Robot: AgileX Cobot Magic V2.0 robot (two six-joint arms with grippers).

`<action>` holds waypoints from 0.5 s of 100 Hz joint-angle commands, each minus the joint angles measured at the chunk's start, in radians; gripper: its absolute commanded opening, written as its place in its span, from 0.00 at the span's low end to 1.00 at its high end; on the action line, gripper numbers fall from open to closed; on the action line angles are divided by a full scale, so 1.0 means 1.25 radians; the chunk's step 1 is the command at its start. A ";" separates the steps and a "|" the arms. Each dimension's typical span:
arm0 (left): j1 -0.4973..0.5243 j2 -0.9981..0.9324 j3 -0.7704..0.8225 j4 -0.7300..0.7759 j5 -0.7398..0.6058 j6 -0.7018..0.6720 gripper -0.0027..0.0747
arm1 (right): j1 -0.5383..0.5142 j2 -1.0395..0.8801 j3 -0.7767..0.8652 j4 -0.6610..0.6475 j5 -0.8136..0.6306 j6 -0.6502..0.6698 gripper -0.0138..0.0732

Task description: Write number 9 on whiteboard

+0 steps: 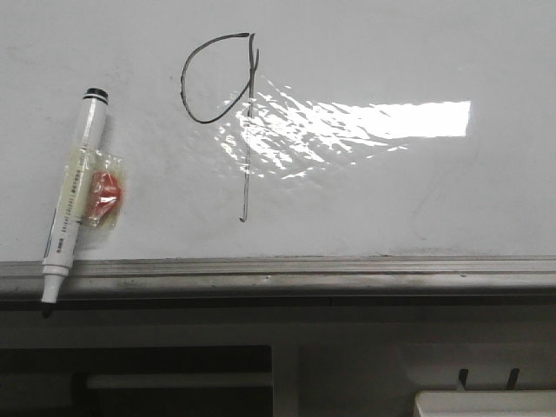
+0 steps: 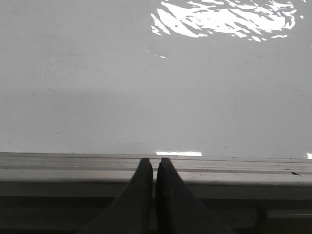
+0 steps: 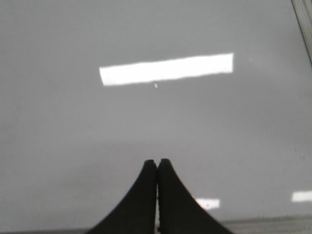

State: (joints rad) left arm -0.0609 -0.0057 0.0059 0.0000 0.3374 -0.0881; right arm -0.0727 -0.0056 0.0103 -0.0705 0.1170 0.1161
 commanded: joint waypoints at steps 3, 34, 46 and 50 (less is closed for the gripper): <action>0.001 -0.021 0.032 -0.009 -0.037 0.000 0.01 | -0.007 -0.016 0.023 0.004 0.056 -0.035 0.08; 0.001 -0.021 0.032 -0.009 -0.037 0.000 0.01 | -0.007 -0.016 0.023 0.009 0.147 -0.084 0.08; 0.001 -0.021 0.032 -0.009 -0.037 0.000 0.01 | -0.007 -0.016 0.023 0.013 0.147 -0.083 0.08; 0.001 -0.021 0.032 -0.009 -0.037 0.000 0.01 | -0.007 -0.016 0.023 0.013 0.147 -0.083 0.08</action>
State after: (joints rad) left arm -0.0609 -0.0057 0.0059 0.0000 0.3374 -0.0881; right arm -0.0727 -0.0107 0.0103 -0.0581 0.3293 0.0203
